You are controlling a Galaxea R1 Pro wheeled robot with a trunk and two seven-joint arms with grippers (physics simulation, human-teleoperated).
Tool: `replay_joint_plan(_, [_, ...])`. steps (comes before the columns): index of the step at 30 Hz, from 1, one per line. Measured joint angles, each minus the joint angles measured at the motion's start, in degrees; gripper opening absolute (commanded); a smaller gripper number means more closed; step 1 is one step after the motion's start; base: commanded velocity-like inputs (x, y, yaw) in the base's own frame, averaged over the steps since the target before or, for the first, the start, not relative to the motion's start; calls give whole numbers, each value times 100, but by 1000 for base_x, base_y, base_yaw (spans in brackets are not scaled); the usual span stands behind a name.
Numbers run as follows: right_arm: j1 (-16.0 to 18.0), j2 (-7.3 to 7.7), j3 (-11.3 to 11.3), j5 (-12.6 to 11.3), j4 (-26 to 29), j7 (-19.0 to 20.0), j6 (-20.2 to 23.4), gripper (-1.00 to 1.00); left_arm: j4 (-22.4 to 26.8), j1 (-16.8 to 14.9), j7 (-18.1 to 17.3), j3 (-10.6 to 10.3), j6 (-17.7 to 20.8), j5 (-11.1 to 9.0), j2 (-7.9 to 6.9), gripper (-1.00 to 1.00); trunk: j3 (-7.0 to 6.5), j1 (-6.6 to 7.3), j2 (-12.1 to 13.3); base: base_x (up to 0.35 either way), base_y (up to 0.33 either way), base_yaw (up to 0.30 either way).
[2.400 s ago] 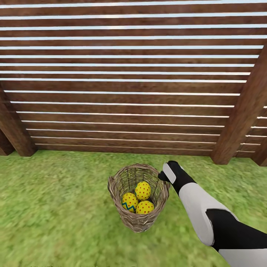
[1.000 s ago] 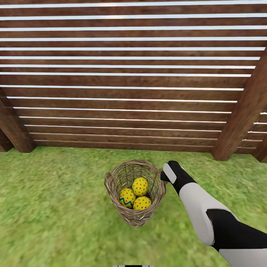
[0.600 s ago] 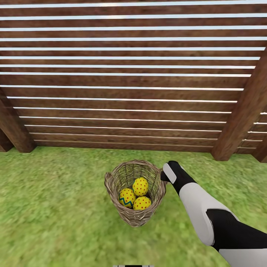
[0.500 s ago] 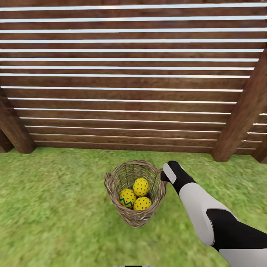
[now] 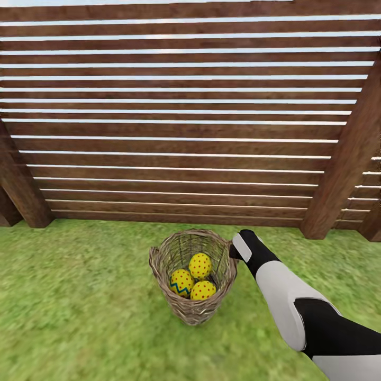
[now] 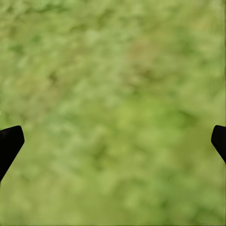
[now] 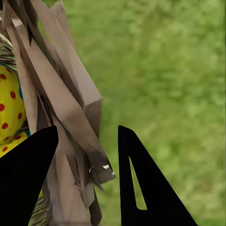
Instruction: Take the three Easter eggs out of the wicker basket on the lawn in the garden, then place them on the lawn next to a single tree (choose any tree) so that all three eggs are next to the same tree and none are left in the basket.
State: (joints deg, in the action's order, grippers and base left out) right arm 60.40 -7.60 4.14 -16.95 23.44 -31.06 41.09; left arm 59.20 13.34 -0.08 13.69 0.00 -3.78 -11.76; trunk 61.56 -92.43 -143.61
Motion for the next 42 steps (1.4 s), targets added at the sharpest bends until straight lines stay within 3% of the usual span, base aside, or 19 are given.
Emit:
replay_joint_plan(20, [-52, -4, 6, -70, 70, 59, 18, -100, -58, 0, 17, -10, -30, 43, 3, 100, -443, 52, 27, 0, 0, -1])
replay_joint_plan(29, [-74, -8, 45, -100, 81, 52, 21, -100, -65, -2, 31, -13, -32, 46, 4, 100, -635, 75, 39, 0, 0, -221])
replay_joint_plan(42, [-343, -13, 56, -82, 65, 54, 42, -100, -78, -1, 52, -12, -40, 52, 9, 100, -809, 359, 560, 0, 0, -242])
